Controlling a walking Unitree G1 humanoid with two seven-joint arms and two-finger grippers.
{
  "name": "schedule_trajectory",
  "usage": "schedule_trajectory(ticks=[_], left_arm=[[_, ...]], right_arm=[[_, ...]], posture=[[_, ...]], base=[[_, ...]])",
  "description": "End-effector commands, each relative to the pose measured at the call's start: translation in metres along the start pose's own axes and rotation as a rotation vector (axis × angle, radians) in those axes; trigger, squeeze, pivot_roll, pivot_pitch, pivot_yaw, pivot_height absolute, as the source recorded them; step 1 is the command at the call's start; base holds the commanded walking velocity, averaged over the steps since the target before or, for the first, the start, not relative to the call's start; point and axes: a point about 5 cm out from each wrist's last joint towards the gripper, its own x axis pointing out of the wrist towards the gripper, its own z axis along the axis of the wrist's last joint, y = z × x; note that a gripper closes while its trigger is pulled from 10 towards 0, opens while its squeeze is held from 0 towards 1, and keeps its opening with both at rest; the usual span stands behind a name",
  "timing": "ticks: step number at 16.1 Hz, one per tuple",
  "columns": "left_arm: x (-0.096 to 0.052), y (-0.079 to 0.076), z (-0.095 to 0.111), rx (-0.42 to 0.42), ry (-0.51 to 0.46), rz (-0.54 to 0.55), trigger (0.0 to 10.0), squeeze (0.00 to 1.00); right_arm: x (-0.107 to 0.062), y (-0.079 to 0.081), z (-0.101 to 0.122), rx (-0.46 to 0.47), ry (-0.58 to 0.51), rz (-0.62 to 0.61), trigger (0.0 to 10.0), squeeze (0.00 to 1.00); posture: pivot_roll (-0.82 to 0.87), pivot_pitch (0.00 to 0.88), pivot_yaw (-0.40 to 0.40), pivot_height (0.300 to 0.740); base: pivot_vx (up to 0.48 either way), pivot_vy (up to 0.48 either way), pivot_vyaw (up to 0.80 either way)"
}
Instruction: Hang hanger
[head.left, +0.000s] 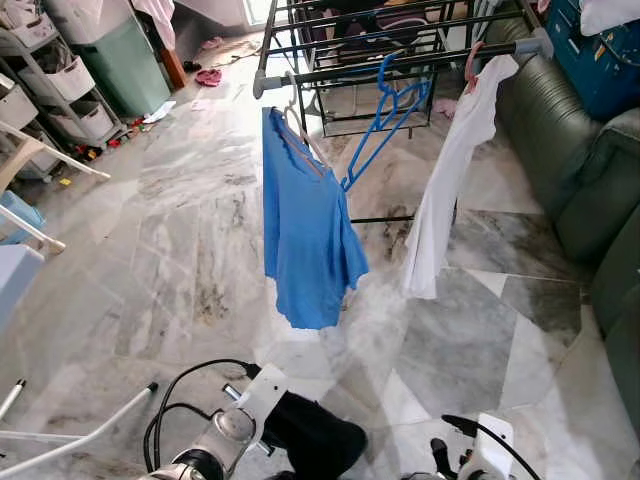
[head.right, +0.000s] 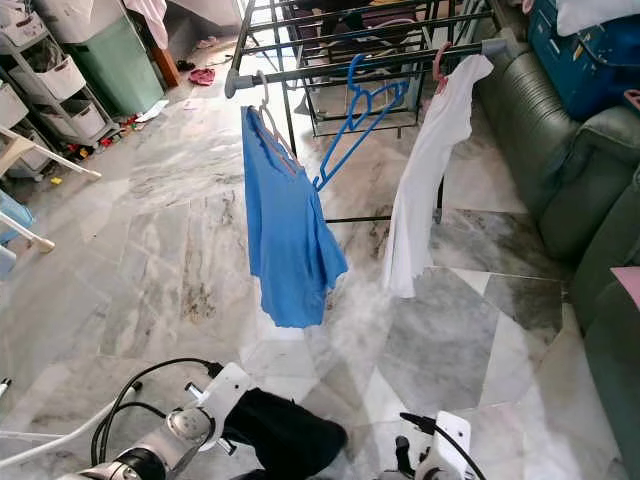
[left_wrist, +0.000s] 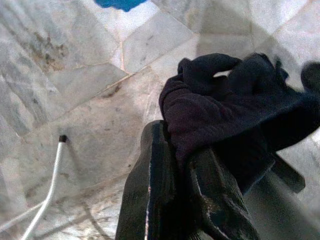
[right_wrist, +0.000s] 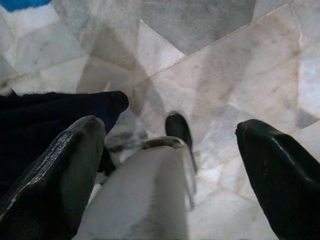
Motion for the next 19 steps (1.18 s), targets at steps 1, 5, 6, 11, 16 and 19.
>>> schedule_trajectory(ticks=[1,5,6,11,16,19], left_arm=[[-0.002,0.007,-0.009,-0.047,0.016,0.042,10.0,0.0],[-0.004,0.02,-0.013,-0.169,0.004,0.167,10.0,0.0],[-0.004,0.024,-0.015,-0.191,0.005,0.187,10.0,0.0],[-0.008,0.043,-0.013,-0.234,-0.061,0.229,10.0,0.0],[-0.017,0.073,0.074,-0.115,-0.454,0.116,10.0,0.0],[-0.038,0.1,0.093,-0.017,-0.659,0.152,10.0,0.0]], right_arm=[[-0.002,0.002,-0.009,-0.039,0.033,0.035,10.0,0.0],[0.001,0.004,0.009,-0.209,-0.026,0.116,10.0,0.0],[0.002,0.01,0.019,-0.218,-0.061,0.15,10.0,0.0],[0.003,0.034,0.052,-0.29,-0.202,0.285,10.0,0.0],[-0.014,0.037,0.102,-0.199,-0.532,0.371,10.0,0.0],[-0.044,0.022,0.126,-0.118,-0.708,0.361,10.0,0.0]], posture=[[-0.24,0.099,0.129,0.74],[-0.18,0.093,0.055,0.74],[-0.16,0.093,0.036,0.74],[-0.13,0.086,-0.001,0.74],[-0.19,0.104,0.047,0.74],[-0.2,0.123,0.075,0.74]], base=[[0.0,0.0,0.0],[0.0,0.0,0.0],[0.0,0.0,0.0],[0.0,0.0,0.0],[0.0,0.0,0.0],[0.0,0.0,0.0]])
